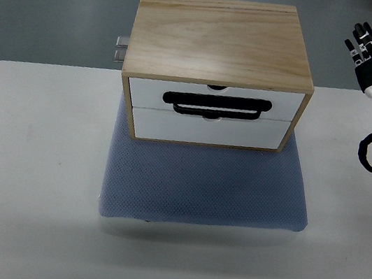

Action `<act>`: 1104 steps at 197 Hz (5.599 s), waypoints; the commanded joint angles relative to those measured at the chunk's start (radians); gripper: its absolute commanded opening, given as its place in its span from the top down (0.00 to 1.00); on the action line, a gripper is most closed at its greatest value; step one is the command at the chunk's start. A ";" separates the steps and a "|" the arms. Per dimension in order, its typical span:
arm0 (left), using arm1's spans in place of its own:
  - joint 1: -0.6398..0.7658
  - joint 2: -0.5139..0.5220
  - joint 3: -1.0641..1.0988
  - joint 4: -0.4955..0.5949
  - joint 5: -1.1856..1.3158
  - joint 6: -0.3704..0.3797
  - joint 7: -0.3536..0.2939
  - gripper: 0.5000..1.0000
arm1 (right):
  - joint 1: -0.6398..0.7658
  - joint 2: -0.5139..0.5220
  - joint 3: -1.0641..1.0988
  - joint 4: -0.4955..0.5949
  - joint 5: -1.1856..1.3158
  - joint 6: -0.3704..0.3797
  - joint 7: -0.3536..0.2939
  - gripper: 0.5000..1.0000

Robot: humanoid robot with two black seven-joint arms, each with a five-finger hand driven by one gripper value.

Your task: Open wood drawer with right hand

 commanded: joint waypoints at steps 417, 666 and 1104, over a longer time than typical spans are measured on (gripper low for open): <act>-0.006 0.000 0.000 0.004 -0.002 0.000 0.000 0.00 | 0.674 -0.510 -1.013 0.314 -0.284 0.128 -0.015 0.11; -0.006 0.000 0.000 0.004 -0.003 0.000 0.000 0.00 | 1.270 -0.255 -1.452 0.594 -0.514 0.333 -0.170 0.12; -0.006 0.000 0.000 0.004 -0.002 0.000 0.000 0.00 | 1.119 -0.205 -1.642 0.844 -0.302 0.209 -0.396 0.12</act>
